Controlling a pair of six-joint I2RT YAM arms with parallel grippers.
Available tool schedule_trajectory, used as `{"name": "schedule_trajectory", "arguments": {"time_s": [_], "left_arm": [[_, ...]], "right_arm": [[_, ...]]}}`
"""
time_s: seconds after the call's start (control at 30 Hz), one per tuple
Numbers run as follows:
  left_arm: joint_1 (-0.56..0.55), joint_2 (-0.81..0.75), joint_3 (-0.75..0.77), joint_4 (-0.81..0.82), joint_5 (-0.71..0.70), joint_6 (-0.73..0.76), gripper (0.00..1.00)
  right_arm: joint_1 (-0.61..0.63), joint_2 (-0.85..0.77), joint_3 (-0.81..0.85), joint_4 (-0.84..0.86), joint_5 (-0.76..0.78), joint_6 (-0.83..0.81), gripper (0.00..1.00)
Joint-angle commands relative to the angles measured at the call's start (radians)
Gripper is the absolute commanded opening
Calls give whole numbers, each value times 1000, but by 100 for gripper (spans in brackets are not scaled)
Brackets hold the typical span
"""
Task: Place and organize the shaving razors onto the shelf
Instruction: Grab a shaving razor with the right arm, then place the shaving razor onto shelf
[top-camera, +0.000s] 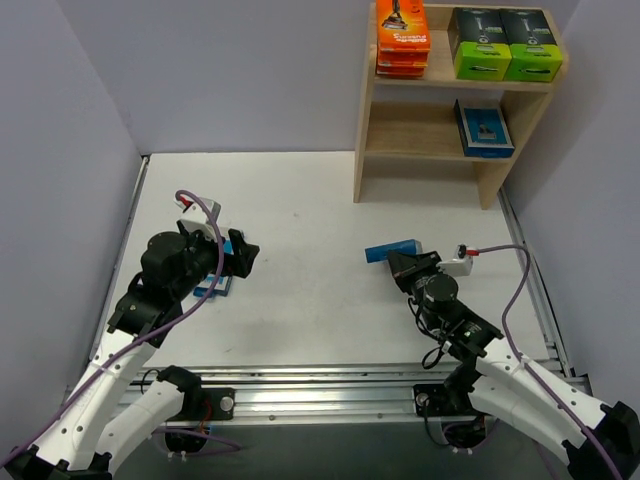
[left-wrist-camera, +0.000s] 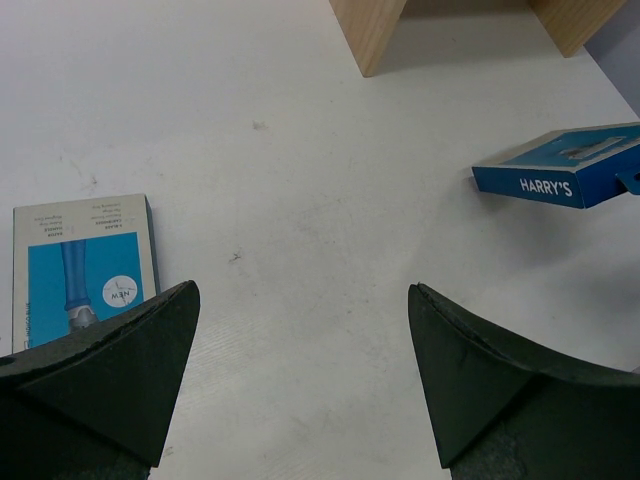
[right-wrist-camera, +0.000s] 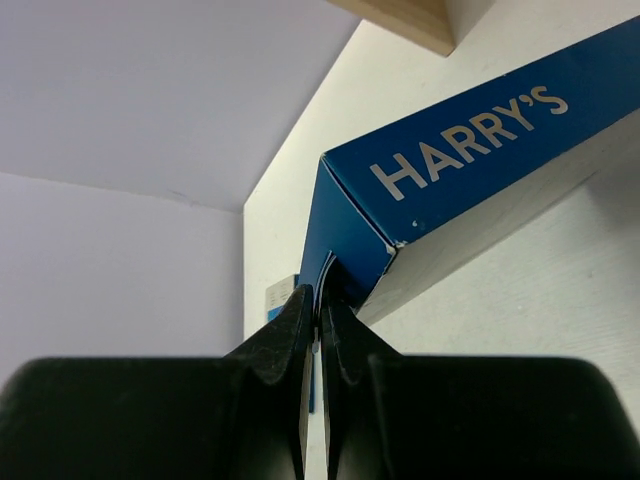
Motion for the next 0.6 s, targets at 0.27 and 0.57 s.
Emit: {"name": "schedule_trajectory", "arguments": {"time_s": [0.27,0.57], "left_arm": [[-2,-5,24,42,10,-8,94],[-3,-5,24,42,8,-8,94]], "right_arm": [[-187,86,235,-28,-104,-125,0],[-348,280,523,-29,-302,-211,0]]}}
